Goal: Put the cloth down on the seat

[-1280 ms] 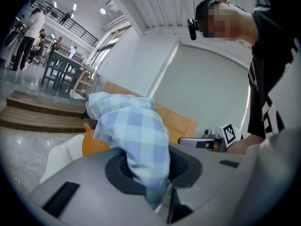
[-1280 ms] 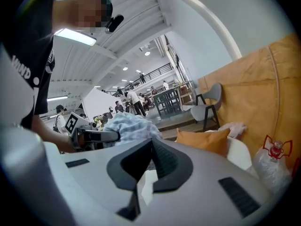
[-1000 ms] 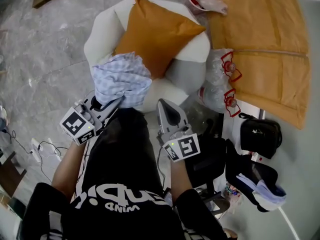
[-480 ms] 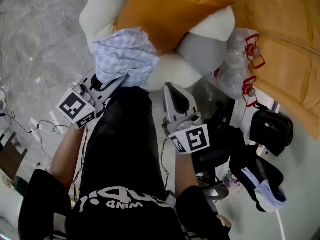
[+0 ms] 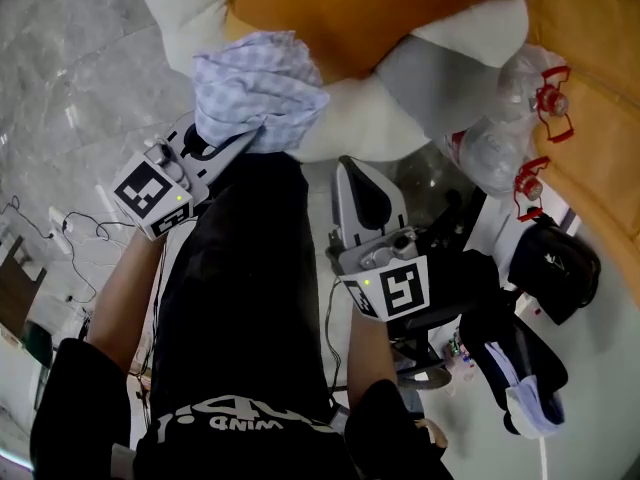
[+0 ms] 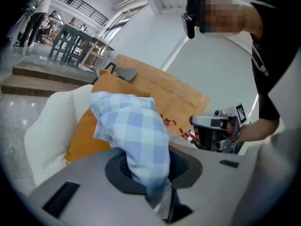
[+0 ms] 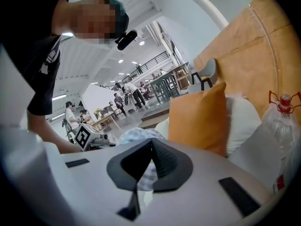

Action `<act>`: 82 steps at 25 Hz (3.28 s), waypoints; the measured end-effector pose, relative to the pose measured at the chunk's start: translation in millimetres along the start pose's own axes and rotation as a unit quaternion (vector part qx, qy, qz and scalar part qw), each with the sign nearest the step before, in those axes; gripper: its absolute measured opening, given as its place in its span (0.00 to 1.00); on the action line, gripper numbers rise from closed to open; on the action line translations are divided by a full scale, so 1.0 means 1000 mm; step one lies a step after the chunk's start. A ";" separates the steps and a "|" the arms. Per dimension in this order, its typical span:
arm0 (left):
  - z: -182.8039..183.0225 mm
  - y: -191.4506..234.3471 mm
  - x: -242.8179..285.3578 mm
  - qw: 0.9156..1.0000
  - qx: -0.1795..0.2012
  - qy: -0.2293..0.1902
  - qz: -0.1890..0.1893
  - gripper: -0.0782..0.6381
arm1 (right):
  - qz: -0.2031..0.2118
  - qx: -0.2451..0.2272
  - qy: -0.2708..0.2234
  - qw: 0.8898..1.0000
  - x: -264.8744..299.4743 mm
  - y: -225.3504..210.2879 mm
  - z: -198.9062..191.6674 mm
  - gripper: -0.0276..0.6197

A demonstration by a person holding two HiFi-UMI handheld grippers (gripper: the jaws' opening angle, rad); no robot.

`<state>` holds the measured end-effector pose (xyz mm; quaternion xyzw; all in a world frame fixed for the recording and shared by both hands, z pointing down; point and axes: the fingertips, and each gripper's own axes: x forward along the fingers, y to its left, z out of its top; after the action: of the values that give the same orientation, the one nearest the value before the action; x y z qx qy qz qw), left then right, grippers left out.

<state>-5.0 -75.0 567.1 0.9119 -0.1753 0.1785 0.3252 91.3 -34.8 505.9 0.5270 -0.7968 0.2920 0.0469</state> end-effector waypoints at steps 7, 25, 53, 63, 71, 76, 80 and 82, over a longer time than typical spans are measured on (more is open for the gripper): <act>-0.058 0.035 0.030 1.000 -0.013 0.012 0.000 0.23 | -0.023 0.009 0.018 1.000 0.014 -0.026 -0.049 0.07; -0.197 0.124 0.094 0.996 -0.049 0.074 0.028 0.23 | -0.009 0.028 0.052 0.998 0.045 -0.030 -0.118 0.07; -0.256 0.206 0.120 0.972 -0.084 0.179 0.130 0.26 | -0.008 0.044 0.072 0.996 0.053 -0.021 -0.127 0.07; -0.257 0.224 0.106 0.961 -0.043 0.183 0.205 0.76 | -0.007 0.040 0.063 0.997 0.057 -0.018 -0.112 0.07; -0.237 0.215 0.079 0.956 -0.052 0.165 0.236 0.76 | 0.004 0.034 0.049 0.998 0.050 0.000 -0.089 0.07; -0.209 0.183 0.070 0.963 -0.064 0.165 0.204 0.75 | 0.009 0.019 0.026 0.999 0.045 0.010 -0.056 0.07; -0.181 0.153 0.060 0.970 -0.058 0.158 0.177 0.50 | 0.011 0.009 0.009 1.000 0.037 0.020 -0.027 0.07; -0.164 0.136 0.054 0.974 -0.045 0.153 0.164 0.39 | 0.016 0.001 0.006 1.000 0.032 0.027 -0.014 0.07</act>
<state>-51.6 -77.2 782.4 0.8170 -0.2783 0.3586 0.3558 50.2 -46.2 518.3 0.5128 -0.8044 0.2963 0.0469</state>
